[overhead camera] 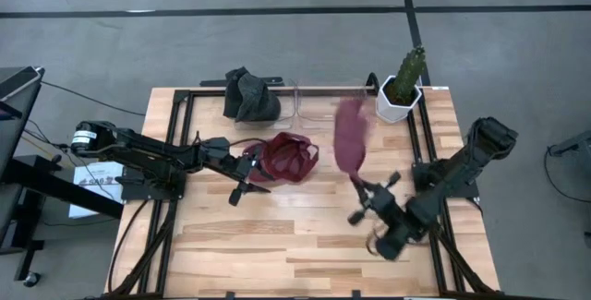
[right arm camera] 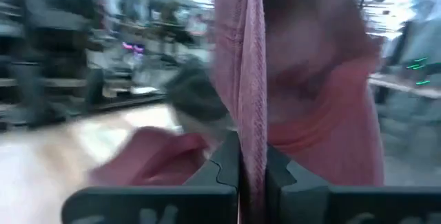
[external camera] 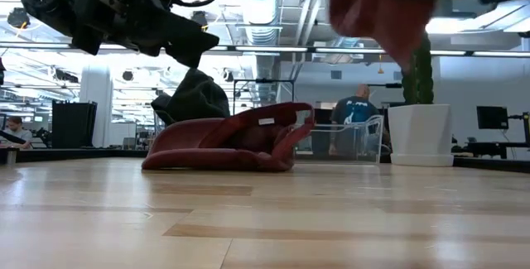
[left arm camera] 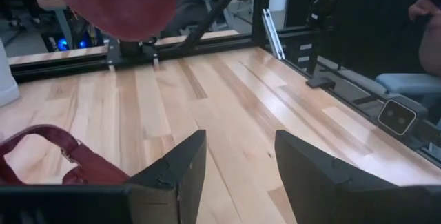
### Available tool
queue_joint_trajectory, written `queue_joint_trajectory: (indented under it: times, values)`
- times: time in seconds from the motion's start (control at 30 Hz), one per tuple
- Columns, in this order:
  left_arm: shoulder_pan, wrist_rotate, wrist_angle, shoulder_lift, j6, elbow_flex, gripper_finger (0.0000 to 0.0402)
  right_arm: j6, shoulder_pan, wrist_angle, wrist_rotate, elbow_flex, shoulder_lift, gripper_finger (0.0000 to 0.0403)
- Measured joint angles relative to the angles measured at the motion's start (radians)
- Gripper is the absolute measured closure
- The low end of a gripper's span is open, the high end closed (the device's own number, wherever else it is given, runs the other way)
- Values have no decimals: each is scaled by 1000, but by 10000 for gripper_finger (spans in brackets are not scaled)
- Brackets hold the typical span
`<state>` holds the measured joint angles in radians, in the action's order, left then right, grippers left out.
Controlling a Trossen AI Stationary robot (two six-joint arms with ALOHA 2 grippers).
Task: Pick & Place hat
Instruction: Put the right red cap into the right transparent bin
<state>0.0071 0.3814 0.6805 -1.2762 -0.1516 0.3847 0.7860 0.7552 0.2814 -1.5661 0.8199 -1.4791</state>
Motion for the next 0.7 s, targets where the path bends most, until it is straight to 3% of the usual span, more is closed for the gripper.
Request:
queue_joint_trajectory:
  times: [0.13, 0.17, 0.23, 0.3, 0.37, 0.43, 0.5, 0.57, 0.7]
  values:
    - [0, 0, 2, 0, 0, 0, 231, 154, -25, 26, 40, -6, 4, 399]
    - [0, 0, 5, 0, 0, 0, 231, 140, -37, 23, 99, -7, -1, 399]
    - [0, 0, 9, 0, 0, 0, 231, 19, -49, -18, 255, -13, -4, 399]
    - [0, 0, 9, 0, 3, 0, 231, -182, -40, -146, 313, -8, 0, 400]
    - [0, 0, 9, 0, 3, 0, 231, -341, -13, -239, 223, -8, 0, 400]
    - [0, 0, 9, 0, 11, 0, 231, -384, 19, -282, 22, -8, 1, 399]
    - [-1, 0, 9, 0, 26, 0, 231, -391, 22, -277, -4, -8, 12, 396]
    - [-2, 1, 9, 0, 34, 0, 231, -403, 11, -280, 105, -9, 41, 397]
    - [-8, 1, 8, 0, 37, 0, 231, -711, -14, -443, 576, -10, -7, 400]
